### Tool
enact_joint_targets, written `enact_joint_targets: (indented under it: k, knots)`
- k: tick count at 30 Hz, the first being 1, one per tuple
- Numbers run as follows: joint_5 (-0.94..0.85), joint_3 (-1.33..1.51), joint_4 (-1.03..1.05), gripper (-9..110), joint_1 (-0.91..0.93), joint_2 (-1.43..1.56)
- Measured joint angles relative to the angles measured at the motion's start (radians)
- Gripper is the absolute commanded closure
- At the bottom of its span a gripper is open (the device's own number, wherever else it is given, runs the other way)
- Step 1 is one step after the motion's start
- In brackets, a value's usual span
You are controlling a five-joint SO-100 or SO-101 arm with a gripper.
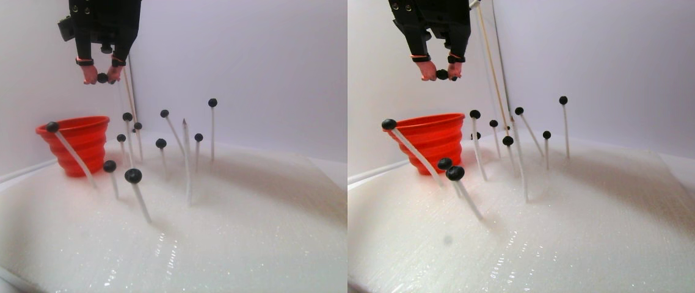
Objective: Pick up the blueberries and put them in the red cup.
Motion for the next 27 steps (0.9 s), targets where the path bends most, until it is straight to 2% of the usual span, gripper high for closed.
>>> enact_joint_targets:
  k: [27]
  knots:
    - [0.104, -0.100, -0.164, 90, -0.120, -0.169]
